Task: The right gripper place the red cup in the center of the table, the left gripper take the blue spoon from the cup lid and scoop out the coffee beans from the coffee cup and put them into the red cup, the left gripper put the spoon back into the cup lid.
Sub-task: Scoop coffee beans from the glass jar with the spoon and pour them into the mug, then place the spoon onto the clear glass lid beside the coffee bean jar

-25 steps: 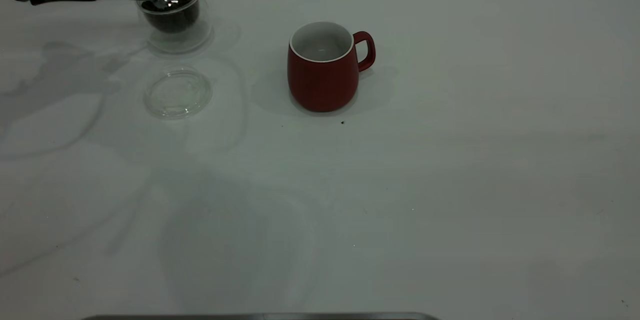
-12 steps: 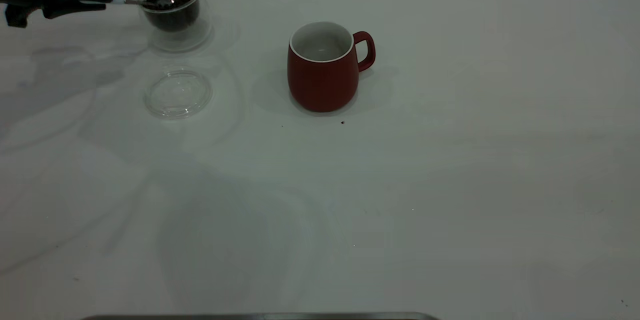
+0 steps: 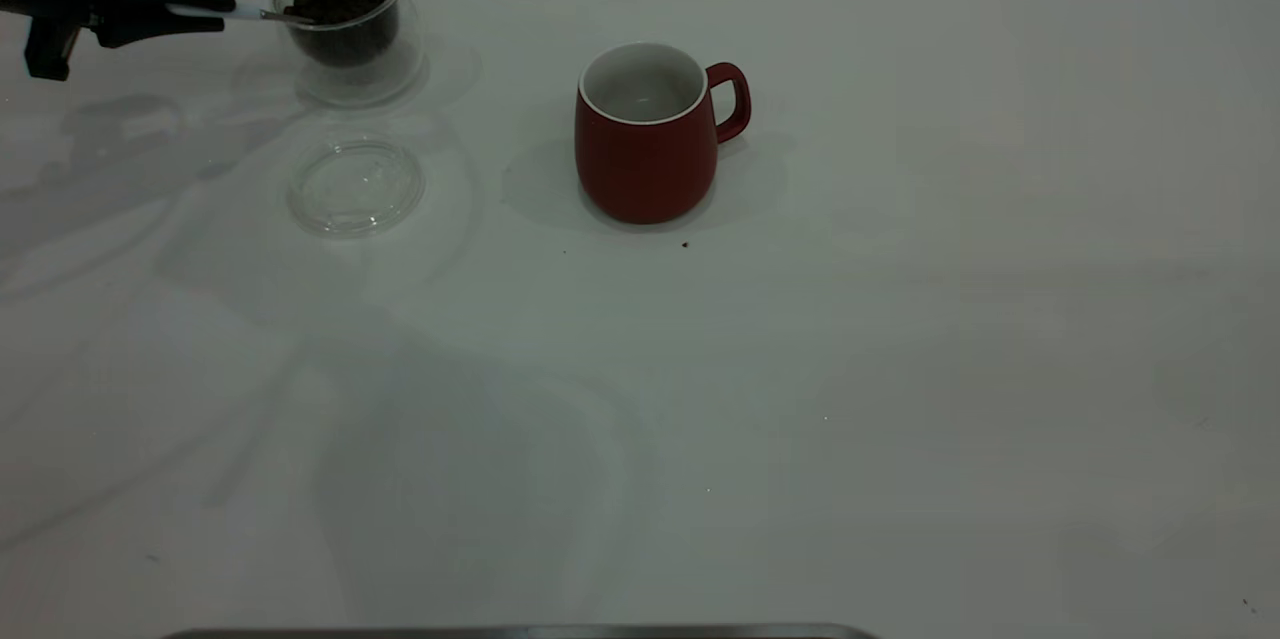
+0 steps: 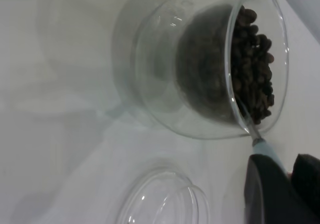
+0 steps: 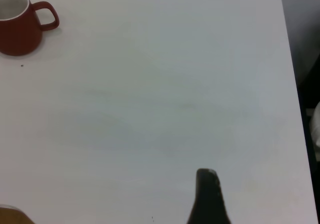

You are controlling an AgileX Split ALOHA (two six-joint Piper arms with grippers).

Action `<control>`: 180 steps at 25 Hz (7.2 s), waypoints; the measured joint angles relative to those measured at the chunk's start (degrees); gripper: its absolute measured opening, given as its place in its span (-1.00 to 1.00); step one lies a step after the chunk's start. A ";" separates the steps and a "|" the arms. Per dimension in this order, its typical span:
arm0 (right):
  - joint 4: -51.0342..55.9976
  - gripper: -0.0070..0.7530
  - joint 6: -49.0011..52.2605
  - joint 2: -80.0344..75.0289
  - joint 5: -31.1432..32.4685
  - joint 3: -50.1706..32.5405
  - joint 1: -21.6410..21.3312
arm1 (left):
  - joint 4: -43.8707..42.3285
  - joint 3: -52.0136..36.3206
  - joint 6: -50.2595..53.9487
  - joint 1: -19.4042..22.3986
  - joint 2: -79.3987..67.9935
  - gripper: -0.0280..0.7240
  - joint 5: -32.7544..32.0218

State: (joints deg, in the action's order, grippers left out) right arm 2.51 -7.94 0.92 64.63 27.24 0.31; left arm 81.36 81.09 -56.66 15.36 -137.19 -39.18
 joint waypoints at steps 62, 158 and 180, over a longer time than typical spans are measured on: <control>0.00 0.57 0.00 0.00 0.00 0.00 0.00 | -0.80 0.00 8.26 9.61 0.00 -0.61 -19.55; 0.00 0.57 0.00 0.00 0.00 0.00 0.00 | 7.76 0.08 -52.72 -15.95 -5.05 -0.61 -17.30; 0.00 0.57 0.01 0.00 0.00 0.00 0.00 | -16.71 0.08 -2.49 6.16 8.41 -0.61 -27.04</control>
State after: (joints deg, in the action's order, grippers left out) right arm 2.51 -7.93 0.92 64.63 27.24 0.31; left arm 64.65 81.16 -59.15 21.52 -128.77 -66.22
